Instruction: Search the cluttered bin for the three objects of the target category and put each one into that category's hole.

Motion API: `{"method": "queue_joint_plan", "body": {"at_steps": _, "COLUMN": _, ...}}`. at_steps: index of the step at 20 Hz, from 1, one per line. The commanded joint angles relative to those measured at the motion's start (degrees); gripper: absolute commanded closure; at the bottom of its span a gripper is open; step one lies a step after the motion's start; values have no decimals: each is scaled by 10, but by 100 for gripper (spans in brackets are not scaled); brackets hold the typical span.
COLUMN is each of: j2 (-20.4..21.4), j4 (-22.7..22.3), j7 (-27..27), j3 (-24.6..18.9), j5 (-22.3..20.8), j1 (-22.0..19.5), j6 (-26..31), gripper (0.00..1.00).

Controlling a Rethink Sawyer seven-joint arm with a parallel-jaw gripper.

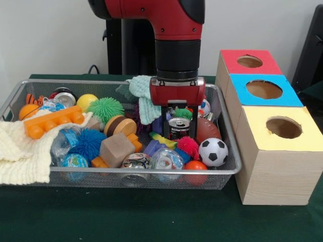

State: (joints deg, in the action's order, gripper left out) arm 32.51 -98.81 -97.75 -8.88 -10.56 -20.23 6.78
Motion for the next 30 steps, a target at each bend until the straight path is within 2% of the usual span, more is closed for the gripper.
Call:
{"method": "queue_joint_plan", "body": {"at_steps": 1, "j2": -39, "j4": 60, "j7": -47, "j3": -12, "j5": 11, "j1": 3, "j6": 60, "gripper": 0}}
{"method": "queue_joint_plan", "body": {"at_steps": 6, "j2": -54, "j4": 90, "j7": -32, "j3": -3, "j5": 4, "j1": 13, "j6": 83, "gripper": 0}}
{"method": "queue_joint_plan", "body": {"at_steps": 9, "j2": -59, "j4": 92, "j7": -20, "j3": -18, "j5": -2, "j1": -2, "j6": 87, "gripper": 0}}
{"method": "queue_joint_plan", "body": {"at_steps": 15, "j2": -51, "j4": 94, "j7": -17, "j3": -24, "j5": -5, "j1": -6, "j6": 96, "gripper": 0}}
{"method": "queue_joint_plan", "body": {"at_steps": 20, "j2": -57, "j4": 84, "j7": -12, "j3": -40, "j5": -11, "j1": -21, "j6": 86, "gripper": 0}}
{"method": "queue_joint_plan", "body": {"at_steps": 27, "j2": -32, "j4": 28, "j7": -2, "j3": -38, "j5": -42, "j1": -37, "j6": 62, "gripper": 0}}
{"method": "queue_joint_plan", "body": {"at_steps": 30, "j2": -43, "j4": 29, "j7": 7, "j3": -51, "j5": -51, "j1": -51, "j6": 54, "gripper": 0}}
